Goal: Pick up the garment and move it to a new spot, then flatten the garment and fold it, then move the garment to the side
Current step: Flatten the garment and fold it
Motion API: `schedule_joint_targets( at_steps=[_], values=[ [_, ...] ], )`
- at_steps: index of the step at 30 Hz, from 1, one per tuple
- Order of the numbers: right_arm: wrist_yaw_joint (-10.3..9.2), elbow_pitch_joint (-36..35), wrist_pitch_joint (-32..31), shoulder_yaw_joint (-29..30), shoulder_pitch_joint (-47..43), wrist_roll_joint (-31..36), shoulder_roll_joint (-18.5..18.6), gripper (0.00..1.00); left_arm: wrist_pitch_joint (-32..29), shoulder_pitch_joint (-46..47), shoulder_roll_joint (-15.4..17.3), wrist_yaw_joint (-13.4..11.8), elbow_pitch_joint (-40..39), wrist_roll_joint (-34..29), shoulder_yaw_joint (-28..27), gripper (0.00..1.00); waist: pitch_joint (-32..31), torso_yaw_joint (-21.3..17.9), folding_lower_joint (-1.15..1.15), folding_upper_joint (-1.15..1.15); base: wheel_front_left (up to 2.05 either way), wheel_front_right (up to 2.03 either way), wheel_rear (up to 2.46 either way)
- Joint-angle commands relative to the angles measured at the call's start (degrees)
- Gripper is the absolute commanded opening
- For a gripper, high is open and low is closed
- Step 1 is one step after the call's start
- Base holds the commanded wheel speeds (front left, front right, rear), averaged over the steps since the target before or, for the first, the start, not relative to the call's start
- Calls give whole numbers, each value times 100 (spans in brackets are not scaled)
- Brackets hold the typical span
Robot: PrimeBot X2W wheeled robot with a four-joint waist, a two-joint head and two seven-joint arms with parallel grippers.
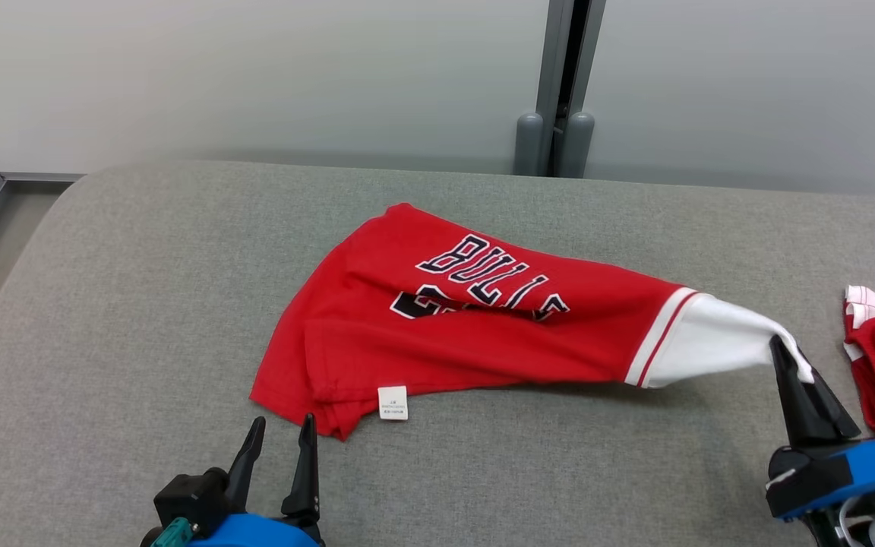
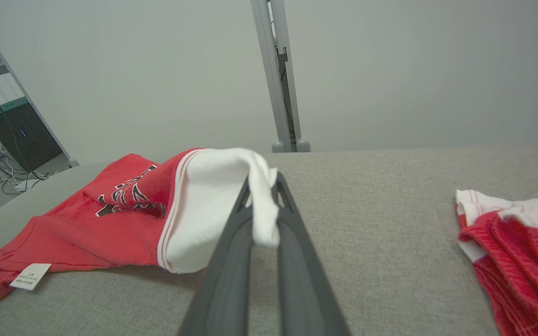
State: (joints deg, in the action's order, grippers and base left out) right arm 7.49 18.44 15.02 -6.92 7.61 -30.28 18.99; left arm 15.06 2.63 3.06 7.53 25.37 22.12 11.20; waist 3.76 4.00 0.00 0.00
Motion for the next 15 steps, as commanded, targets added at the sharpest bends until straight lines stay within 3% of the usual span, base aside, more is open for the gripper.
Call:
schedule_joint_targets(
  at_steps=[1, 2, 3, 8, 15],
  values=[
    [0, -51, 19, 37, -135, 5, -18, 29, 15, -4, -5, -8, -12, -10, -15, 100, -5, 0, 0, 0, 0, 0, 0],
    [0, -109, 18, 102, -187, -39, -71, 82, 15, -14, -6, -8, -21, -5, -17, 100, -5, -1, 0, 0, 0, 0, 0],
    [1, -172, 19, 139, -244, -24, -93, 100, 15, -22, -8, -8, -31, -8, -14, 100, 2, -4, 0, 0, 0, 0, 0],
    [1, -191, 18, 540, -360, 878, -198, 100, 15, -27, -11, -8, -24, -44, 3, 100, 72, -37, 0, 0, 0, 0, 0],
    [0, -665, 18, 1258, -398, 2351, -821, 100, 15, 109, -12, -8, -25, -113, -53, 100, 174, -54, 0, 0, 0, 0, 0]
  ],
)
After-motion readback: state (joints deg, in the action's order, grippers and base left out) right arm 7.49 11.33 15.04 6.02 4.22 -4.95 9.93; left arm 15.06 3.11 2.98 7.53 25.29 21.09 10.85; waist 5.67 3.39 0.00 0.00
